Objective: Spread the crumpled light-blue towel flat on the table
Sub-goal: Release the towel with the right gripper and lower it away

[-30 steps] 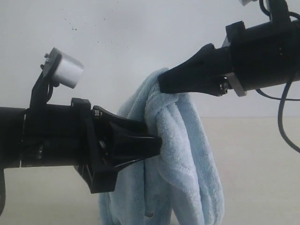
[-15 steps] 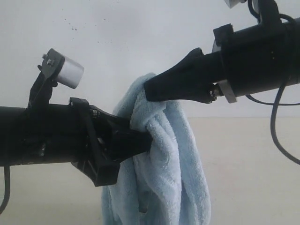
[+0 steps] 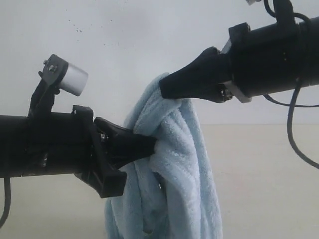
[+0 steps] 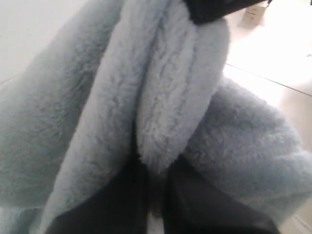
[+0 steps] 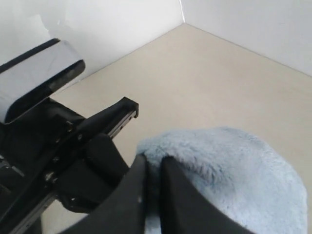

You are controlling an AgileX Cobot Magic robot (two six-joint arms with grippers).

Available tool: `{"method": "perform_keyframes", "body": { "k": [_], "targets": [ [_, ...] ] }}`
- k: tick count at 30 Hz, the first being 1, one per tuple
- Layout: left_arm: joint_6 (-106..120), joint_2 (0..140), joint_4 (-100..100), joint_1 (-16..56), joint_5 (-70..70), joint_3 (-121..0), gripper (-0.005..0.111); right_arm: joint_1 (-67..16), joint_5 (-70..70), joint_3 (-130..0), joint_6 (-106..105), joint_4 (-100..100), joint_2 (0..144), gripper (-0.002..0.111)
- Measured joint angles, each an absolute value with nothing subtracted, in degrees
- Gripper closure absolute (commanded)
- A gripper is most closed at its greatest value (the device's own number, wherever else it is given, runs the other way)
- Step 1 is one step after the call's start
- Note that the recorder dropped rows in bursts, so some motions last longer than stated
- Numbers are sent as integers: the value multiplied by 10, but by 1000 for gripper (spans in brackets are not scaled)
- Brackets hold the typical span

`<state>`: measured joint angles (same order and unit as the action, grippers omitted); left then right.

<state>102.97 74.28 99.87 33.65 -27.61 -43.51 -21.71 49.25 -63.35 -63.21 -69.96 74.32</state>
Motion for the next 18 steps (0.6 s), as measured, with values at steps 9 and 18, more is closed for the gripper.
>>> {"method": "perform_keyframes", "body": {
  "k": [9, 18],
  "targets": [
    [1017, 734, 996, 336, -329, -435, 103, -217, 470, -633, -535, -451, 743, 53],
    [1016, 734, 996, 336, -285, -435, 103, -217, 598, -631, -429, -347, 743, 55]
  ]
}}
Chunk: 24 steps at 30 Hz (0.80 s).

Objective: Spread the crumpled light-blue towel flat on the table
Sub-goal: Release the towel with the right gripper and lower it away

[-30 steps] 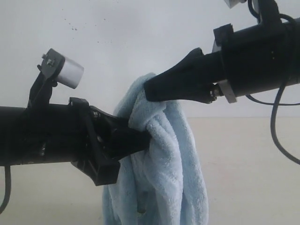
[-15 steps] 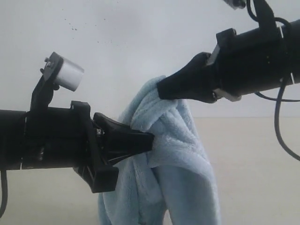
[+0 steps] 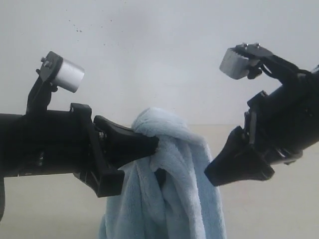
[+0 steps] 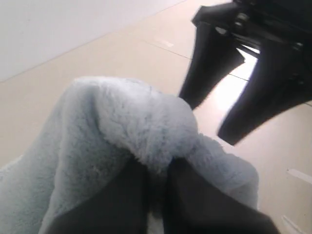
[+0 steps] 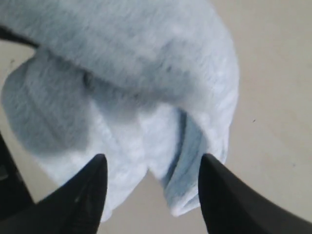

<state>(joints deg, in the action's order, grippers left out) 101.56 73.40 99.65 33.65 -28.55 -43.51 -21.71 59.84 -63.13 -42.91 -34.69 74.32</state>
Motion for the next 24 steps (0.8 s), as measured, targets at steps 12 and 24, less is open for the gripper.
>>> {"method": "perform_keyframes", "body": {
  "k": [12, 24],
  "targets": [
    [1016, 734, 996, 336, -246, -435, 103, -217, 563, -454, -453, -384, 742, 55],
    [1016, 734, 996, 336, -236, -435, 103, -253, 519, -388, -572, -525, 742, 55]
  ]
}}
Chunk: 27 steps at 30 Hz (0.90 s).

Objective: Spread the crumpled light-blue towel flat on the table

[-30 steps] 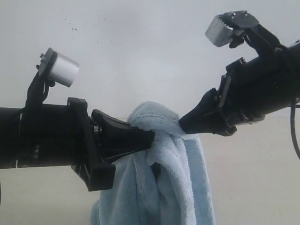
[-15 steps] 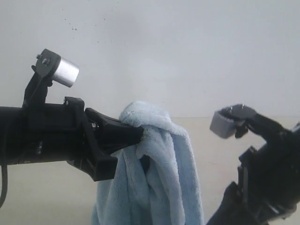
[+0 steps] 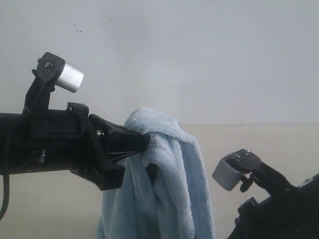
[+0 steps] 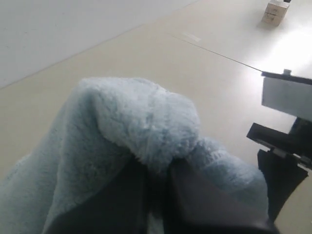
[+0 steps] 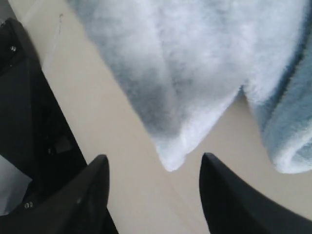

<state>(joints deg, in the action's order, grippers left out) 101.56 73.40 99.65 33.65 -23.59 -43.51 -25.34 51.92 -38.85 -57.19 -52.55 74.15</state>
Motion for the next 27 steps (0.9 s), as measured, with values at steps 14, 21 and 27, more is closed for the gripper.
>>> {"method": "perform_keyframes", "body": {
  "k": [14, 21, 27],
  "targets": [
    [1016, 734, 996, 336, -231, -435, 103, -352, 390, -378, -469, -412, 771, 55],
    [1016, 734, 996, 336, -231, -435, 103, -353, 362, -340, -484, -451, 801, 55],
    [1016, 734, 996, 336, -231, -435, 103, -369, 350, -336, -537, -529, 802, 55]
  ]
}}
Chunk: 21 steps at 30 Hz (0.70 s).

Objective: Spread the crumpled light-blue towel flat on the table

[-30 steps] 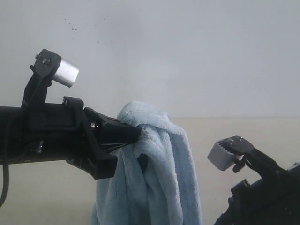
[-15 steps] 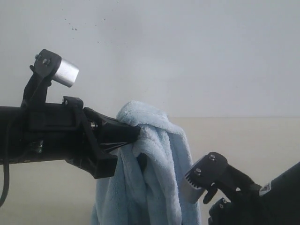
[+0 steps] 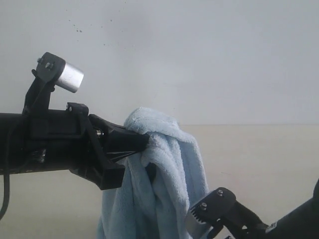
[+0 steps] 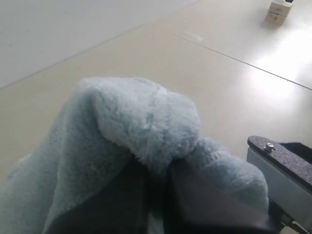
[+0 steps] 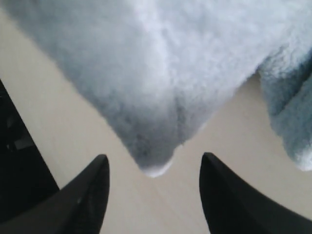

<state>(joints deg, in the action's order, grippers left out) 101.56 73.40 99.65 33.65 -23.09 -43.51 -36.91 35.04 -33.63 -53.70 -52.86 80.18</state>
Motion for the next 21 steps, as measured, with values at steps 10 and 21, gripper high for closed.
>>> {"method": "perform_keyframes", "body": {
  "k": [10, 21],
  "targets": [
    [1016, 734, 996, 336, -231, -435, 103, -422, 267, -336, -542, -543, 803, 55],
    [1010, 734, 996, 336, -232, -435, 103, -423, 235, -336, -542, -545, 866, 55]
  ]
}}
